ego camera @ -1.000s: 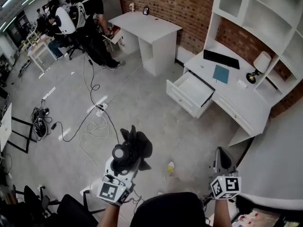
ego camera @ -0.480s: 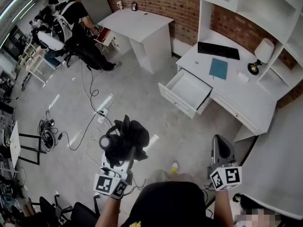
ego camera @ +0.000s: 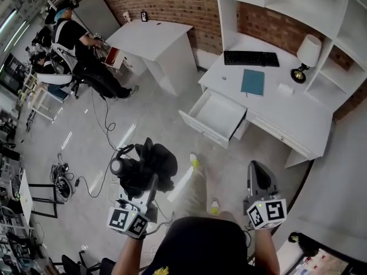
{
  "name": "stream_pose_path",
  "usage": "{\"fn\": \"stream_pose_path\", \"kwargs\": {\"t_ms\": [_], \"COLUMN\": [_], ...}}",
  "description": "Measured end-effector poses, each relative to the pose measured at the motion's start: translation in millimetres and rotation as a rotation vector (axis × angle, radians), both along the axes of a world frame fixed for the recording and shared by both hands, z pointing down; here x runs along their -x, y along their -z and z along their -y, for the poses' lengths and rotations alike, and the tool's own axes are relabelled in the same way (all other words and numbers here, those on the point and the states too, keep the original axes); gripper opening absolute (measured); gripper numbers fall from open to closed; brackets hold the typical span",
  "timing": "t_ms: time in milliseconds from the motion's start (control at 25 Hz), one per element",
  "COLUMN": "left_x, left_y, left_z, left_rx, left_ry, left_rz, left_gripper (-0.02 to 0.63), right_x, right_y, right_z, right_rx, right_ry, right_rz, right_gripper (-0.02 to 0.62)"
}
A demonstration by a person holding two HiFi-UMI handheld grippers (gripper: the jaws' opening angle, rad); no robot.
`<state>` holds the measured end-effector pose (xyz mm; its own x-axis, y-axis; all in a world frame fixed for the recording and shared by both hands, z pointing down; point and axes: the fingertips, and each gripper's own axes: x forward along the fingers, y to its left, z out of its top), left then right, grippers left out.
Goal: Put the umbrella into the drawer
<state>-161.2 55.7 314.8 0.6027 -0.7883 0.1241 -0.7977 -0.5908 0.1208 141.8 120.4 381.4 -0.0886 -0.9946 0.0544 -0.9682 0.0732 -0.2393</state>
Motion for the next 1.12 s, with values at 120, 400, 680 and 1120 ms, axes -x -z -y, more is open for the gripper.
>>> {"fn": "stream_pose_path", "kwargs": {"t_ms": [120, 400, 680, 1120], "left_x": [-13.7, -64.7, -89.4, -157.5], "left_y": [-13.3, -40.9, -71.2, -154.8], "left_z": [21.0, 103.0, 187.0, 289.8], "left_rx": [0.016, 0.066, 0.155, 0.415], "left_ry": [-0.020, -0.059, -0.055, -0.109], "left_rz": [0.014, -0.064, -0.110, -0.171], "left_gripper": [0.279, 0.279, 0.279, 0.279], "right_x": [-6.9, -39.8, -61.1, -83.3], "right_y": [-3.1, -15.6, -1.9, -13.2], "right_z": [17.2, 82.9, 168.4, 279.3], "right_rx": [0.003, 0.047, 0.061, 0.178], "right_ry": [-0.007, -0.042, -0.026, 0.012], "right_rz": [-0.010, -0.040, -0.107, -0.145], "right_gripper": [0.000, 0.000, 0.000, 0.000]}}
